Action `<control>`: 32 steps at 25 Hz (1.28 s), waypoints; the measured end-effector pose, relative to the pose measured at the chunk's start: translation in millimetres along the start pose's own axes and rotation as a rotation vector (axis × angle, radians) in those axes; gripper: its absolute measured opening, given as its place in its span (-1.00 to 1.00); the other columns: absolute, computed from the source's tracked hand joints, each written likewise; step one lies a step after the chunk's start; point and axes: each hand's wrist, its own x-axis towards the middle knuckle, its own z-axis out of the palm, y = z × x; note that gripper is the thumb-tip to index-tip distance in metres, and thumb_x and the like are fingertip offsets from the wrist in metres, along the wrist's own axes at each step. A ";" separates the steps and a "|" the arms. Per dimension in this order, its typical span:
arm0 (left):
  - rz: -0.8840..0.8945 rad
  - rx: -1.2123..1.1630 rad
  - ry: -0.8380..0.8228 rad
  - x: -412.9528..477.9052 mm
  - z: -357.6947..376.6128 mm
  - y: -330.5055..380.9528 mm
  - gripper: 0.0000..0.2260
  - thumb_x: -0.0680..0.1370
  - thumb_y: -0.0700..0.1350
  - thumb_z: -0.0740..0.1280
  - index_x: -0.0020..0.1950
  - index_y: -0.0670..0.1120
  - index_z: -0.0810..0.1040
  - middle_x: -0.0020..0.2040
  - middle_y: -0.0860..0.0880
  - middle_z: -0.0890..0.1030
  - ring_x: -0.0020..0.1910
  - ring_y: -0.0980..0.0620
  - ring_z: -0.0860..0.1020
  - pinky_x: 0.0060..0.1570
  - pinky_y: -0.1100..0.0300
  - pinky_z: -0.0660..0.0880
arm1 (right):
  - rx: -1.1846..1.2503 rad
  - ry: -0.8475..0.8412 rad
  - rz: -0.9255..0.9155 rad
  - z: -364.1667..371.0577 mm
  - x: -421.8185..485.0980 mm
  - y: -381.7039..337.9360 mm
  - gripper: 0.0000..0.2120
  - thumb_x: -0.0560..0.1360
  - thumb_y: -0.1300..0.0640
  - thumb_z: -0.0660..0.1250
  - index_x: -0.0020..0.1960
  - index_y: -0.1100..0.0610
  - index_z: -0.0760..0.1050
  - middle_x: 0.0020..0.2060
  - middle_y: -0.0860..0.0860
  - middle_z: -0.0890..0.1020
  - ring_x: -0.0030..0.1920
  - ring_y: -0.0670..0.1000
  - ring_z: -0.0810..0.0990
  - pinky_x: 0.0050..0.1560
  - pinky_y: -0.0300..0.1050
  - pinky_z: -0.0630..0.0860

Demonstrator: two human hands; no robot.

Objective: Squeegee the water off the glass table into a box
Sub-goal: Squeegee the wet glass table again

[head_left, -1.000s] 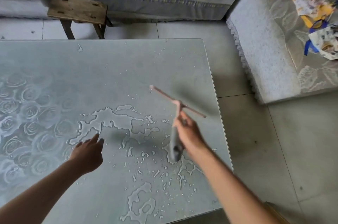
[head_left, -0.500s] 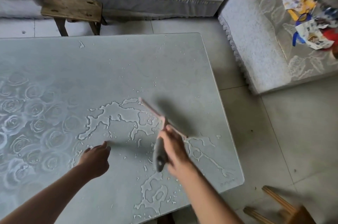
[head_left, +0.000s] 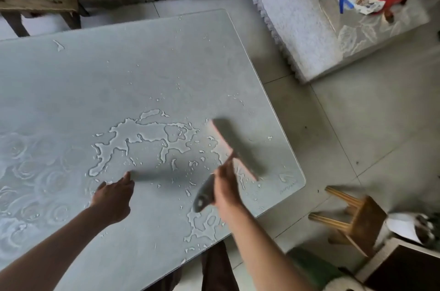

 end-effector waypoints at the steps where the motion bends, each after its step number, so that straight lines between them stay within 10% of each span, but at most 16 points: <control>1: 0.003 0.006 -0.005 -0.1 -0.5 0.3 -0.50 0.52 -0.20 0.12 0.47 -0.04 0.20 0.58 -0.01 -0.01 0.36 0.00 0.42 0.37 0.11 0.22 | 0.073 -0.054 0.016 12.0 -7.2 1.8 -0.61 0.64 0.19 0.05 0.45 -0.02 0.23 0.17 0.06 0.49 0.13 0.09 0.53 0.11 0.06 0.52; 4: 0.011 0.001 -0.039 -0.6 -4.4 1.9 -0.51 0.52 -0.20 0.12 0.46 -0.05 0.20 0.58 -0.01 -0.02 0.35 -0.01 0.43 0.38 0.08 0.24 | 0.312 -0.114 0.052 -6.0 -11.9 -18.3 -0.82 0.60 0.21 0.14 -0.10 0.05 0.46 -0.47 -0.04 0.44 -0.50 -0.09 0.42 -0.55 -0.29 0.35; 8: 0.015 -0.017 -0.064 -0.1 -9.0 0.1 -0.52 0.52 -0.19 0.13 0.45 -0.05 0.20 0.58 0.00 -0.02 0.35 0.00 0.43 0.38 0.09 0.24 | 0.428 0.148 0.134 -85.8 7.7 -49.3 -0.62 0.66 0.15 0.01 -0.34 0.09 0.27 -0.75 -0.04 0.26 -0.77 -0.09 0.23 -0.70 -0.42 0.11; 12: 0.031 -0.003 -0.042 1.6 -9.6 -0.6 -0.57 0.53 -0.18 0.13 0.40 -0.05 0.26 0.58 -0.01 0.02 0.30 0.00 0.48 0.33 0.12 0.27 | 0.425 0.223 0.259 -85.5 19.7 -22.2 -0.58 0.65 0.16 -0.01 -0.37 0.18 0.31 -0.68 -0.01 0.37 -0.69 -0.06 0.35 -0.64 -0.41 0.23; 16: 0.015 0.020 -0.071 1.8 -7.8 0.4 -0.61 0.54 -0.17 0.12 0.37 -0.06 0.27 0.58 -0.01 0.02 0.30 0.00 0.48 0.36 0.08 0.26 | 0.330 0.077 0.206 10.2 -8.0 6.8 -0.86 0.63 0.21 0.02 0.11 0.07 0.31 -0.32 -0.06 0.39 -0.24 0.04 0.44 -0.32 -0.22 0.41; 21: 0.019 0.035 -0.148 1.7 -13.0 0.8 -0.54 0.56 -0.17 0.11 0.47 -0.06 0.17 0.59 0.00 -0.04 0.40 0.05 0.37 0.44 0.02 0.17 | 0.633 -0.102 0.147 0.6 -20.3 -41.5 -0.64 0.64 0.14 0.03 -0.32 0.07 0.28 -0.71 -0.07 0.27 -0.73 -0.10 0.26 -0.69 -0.37 0.19; 27: 0.013 -0.004 -0.159 0.7 -11.9 1.4 -0.55 0.56 -0.17 0.12 0.46 -0.06 0.19 0.59 0.00 -0.07 0.42 0.09 0.35 0.46 0.00 0.10 | 0.557 0.290 0.254 -123.1 15.5 -37.0 -0.59 0.64 0.13 0.02 -0.39 0.13 0.26 -0.64 0.02 0.31 -0.72 -0.08 0.27 -0.66 -0.44 0.14; 32: 0.010 0.039 -0.142 0.2 -9.5 4.2 -0.56 0.57 -0.14 0.11 0.46 -0.07 0.18 0.59 -0.04 -0.06 0.40 0.05 0.37 0.45 0.00 0.13 | 0.486 0.211 0.226 -35.4 -8.3 19.7 -0.77 0.57 0.25 0.07 -0.21 0.06 0.36 -0.47 -0.03 0.41 -0.47 -0.09 0.39 -0.49 -0.26 0.32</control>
